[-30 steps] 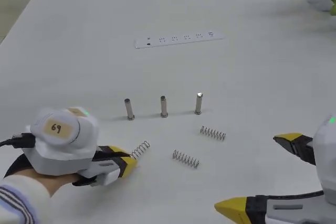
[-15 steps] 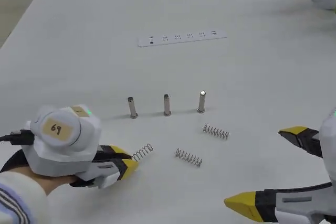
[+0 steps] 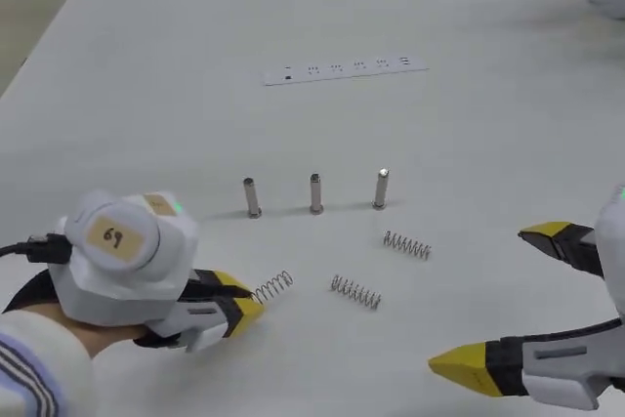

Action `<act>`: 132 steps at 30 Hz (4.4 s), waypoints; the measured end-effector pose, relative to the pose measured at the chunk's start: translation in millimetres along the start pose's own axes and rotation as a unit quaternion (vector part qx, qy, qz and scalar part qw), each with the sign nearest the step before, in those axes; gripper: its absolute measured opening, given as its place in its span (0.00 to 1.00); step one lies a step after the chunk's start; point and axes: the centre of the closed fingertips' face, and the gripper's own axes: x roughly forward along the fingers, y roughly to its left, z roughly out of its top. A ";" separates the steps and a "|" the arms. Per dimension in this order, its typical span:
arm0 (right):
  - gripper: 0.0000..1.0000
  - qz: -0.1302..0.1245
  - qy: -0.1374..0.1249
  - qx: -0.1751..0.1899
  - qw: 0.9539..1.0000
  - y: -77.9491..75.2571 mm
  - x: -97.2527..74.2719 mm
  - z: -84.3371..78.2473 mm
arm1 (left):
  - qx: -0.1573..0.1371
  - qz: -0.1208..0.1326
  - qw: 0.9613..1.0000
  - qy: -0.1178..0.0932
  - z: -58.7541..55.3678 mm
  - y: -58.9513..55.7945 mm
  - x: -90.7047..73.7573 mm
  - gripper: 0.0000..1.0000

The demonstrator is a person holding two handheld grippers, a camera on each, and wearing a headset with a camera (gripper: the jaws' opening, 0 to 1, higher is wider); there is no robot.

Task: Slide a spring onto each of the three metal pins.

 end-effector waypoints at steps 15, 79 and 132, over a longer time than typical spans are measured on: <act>0.89 0.053 -0.002 -0.026 0.998 0.7 13.2 9.7 | 0.039 -0.013 0.999 -0.011 11.7 -6.7 -6.1 0.03; 0.53 0.224 -0.009 -0.119 0.967 50.6 50.1 33.8 | 0.169 -0.111 0.979 -0.022 39.7 -65.9 -2.8 0.03; 0.08 0.266 -0.019 -0.132 0.955 71.8 46.0 32.2 | 0.171 -0.133 0.976 -0.019 42.3 -81.0 -1.2 0.03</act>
